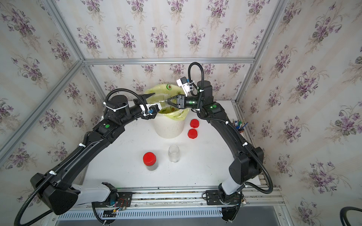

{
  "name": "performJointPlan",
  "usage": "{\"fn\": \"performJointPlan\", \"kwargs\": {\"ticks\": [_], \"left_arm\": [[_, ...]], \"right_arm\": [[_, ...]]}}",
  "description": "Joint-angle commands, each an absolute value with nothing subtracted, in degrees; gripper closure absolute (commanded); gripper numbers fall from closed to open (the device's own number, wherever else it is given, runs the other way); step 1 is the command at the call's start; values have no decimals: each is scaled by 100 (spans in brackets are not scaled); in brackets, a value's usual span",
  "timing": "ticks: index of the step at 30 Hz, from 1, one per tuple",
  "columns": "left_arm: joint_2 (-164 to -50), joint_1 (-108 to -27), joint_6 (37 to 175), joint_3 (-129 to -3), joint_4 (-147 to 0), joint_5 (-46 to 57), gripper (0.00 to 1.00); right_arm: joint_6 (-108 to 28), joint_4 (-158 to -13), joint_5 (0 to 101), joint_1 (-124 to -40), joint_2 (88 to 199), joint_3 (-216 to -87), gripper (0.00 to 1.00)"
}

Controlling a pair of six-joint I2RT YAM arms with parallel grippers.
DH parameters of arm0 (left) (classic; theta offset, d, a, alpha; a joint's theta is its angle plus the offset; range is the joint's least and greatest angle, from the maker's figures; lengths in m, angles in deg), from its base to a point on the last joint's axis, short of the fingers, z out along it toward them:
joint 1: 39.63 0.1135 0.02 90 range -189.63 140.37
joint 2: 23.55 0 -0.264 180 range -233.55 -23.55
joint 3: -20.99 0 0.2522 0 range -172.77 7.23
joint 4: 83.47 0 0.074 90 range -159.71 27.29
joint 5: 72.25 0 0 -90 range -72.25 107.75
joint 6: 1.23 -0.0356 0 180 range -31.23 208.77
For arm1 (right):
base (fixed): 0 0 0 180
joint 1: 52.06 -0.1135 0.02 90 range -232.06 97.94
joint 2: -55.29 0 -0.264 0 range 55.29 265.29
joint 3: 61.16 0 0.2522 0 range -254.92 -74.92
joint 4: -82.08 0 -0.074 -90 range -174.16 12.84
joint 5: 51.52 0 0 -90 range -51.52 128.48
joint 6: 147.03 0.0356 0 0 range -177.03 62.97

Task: Empty moldy tea leaves from jars
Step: Place the jar at the center of the board.

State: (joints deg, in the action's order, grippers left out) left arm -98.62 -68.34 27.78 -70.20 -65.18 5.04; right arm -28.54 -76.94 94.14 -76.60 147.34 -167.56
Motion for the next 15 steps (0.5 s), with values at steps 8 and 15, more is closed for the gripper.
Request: {"fn": "performJointPlan", "kwargs": {"ticks": [8,15], "left_arm": [[-9814,-6835,2913,-6985,-7094,431,17],[-9783,-6836,2883,-6950,-7071,487,12]], "right_arm": [[-2874,-7607,9460,-7738,14714,-16738,84],[-2823,-7607,9429,-7797,14706,-16734,99]]}}
